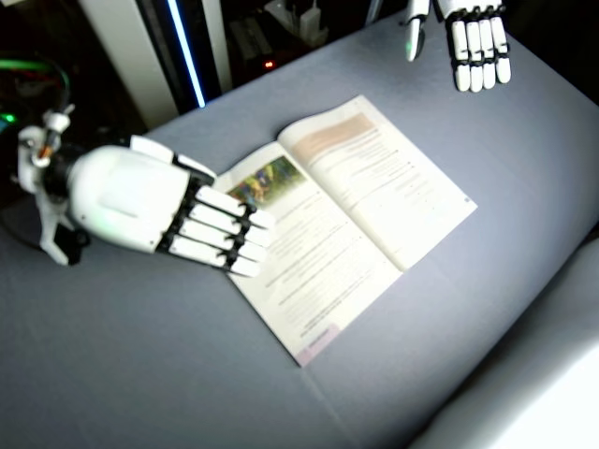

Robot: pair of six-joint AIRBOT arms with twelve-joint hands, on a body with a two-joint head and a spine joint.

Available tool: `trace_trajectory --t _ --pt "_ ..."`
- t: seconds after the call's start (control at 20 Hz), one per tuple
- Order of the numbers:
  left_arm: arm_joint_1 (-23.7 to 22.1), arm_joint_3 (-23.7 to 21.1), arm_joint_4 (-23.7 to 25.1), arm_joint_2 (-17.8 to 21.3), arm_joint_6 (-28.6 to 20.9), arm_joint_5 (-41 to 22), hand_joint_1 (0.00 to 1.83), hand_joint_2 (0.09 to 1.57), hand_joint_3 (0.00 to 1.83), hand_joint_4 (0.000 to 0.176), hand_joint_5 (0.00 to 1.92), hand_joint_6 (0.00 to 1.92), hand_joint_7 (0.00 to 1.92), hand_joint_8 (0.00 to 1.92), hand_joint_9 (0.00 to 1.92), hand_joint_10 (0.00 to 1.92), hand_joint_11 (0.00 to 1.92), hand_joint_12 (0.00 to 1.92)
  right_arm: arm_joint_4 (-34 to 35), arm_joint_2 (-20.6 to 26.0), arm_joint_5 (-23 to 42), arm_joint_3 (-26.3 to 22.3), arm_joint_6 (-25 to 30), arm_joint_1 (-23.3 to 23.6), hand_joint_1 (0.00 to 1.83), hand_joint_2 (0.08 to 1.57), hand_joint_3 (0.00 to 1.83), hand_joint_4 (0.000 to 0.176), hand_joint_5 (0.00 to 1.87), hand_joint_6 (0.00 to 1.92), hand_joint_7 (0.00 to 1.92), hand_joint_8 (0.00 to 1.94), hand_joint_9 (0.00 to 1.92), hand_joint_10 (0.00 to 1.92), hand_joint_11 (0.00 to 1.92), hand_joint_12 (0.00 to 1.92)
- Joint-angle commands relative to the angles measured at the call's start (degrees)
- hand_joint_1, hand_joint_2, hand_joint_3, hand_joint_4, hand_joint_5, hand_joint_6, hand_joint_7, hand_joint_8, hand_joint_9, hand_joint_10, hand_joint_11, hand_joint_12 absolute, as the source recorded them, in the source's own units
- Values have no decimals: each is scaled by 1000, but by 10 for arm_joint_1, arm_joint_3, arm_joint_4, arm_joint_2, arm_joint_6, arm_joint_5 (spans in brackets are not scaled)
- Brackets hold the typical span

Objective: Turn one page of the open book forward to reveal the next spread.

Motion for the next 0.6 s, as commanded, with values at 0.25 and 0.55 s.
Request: trace_trajectory --t 0.25,0.55 --pt "-5 4 -1 -2 -3 -62 0 1382 21 0 89 5 52 2 12 3 14 21 1 -2 26 14 1 3 39 1495 7 0 133 5 114 6 86 9 41 135" --pt "-7 5 1 -6 -4 -58 0 1403 19 0 97 5 56 3 10 2 12 20 -47 -9 -54 44 38 15 0 1480 0 0 108 0 101 0 90 1 51 145"
